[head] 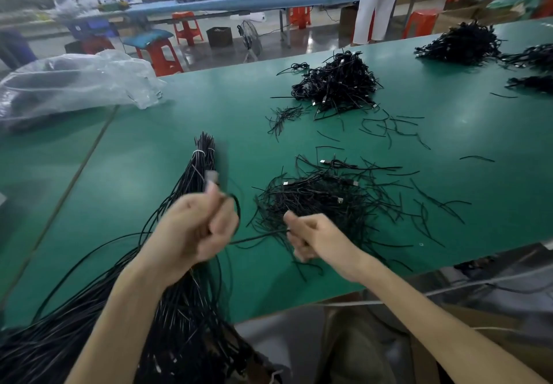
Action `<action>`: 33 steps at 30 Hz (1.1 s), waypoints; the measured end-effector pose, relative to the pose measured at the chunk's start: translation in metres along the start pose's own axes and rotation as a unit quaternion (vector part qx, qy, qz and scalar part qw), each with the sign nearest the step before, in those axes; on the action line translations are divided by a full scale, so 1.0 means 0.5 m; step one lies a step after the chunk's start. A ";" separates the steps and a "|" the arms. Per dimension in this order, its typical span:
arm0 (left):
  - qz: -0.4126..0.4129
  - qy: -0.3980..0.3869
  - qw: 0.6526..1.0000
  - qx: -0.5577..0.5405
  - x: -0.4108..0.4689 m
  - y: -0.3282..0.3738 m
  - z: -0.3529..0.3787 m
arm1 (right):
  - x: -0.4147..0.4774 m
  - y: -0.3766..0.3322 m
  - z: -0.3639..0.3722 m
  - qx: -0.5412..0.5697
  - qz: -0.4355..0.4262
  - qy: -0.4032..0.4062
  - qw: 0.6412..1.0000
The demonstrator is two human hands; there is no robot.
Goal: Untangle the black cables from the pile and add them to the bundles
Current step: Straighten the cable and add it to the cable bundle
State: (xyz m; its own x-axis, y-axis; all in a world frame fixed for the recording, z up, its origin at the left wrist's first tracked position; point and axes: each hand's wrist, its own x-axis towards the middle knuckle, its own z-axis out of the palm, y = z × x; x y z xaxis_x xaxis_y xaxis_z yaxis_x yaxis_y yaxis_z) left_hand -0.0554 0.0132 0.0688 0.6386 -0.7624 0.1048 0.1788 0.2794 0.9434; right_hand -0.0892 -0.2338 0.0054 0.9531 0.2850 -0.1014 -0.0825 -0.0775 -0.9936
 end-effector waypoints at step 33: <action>-0.067 0.164 0.937 0.300 0.021 -0.093 0.041 | 0.055 -0.074 0.079 -0.106 -0.166 0.136 0.971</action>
State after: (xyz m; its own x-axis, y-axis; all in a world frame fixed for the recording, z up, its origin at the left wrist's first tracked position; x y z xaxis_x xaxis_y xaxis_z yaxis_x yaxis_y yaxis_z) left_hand -0.0721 -0.0199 0.0325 0.8534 -0.5200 -0.0369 -0.1171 -0.2603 0.9584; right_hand -0.0716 -0.1854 0.0373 0.9607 0.0677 0.2692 0.2776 -0.2271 -0.9335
